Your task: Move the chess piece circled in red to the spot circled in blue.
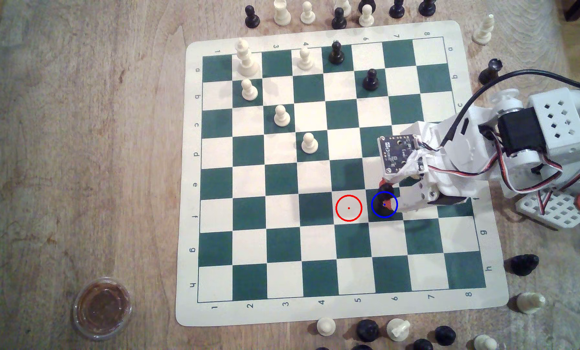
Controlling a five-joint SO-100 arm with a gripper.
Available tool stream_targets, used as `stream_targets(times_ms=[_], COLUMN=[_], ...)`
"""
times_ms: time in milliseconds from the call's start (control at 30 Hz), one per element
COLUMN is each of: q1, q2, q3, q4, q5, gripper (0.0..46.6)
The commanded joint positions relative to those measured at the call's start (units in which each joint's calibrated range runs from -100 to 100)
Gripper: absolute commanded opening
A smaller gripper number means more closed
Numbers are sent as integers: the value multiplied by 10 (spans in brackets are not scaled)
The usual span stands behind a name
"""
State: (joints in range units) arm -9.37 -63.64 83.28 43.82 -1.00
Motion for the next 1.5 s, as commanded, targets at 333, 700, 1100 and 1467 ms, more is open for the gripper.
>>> stream_targets(times_ms=[333, 700, 1100, 1467], q1=[21, 67, 100, 121], q2=[-96, -253, -321, -321], q3=[-22, -24, -6, 143], q4=[61, -51, -226, -698], q5=[-1, -3, 21, 18], gripper=[252, 166, 15, 3])
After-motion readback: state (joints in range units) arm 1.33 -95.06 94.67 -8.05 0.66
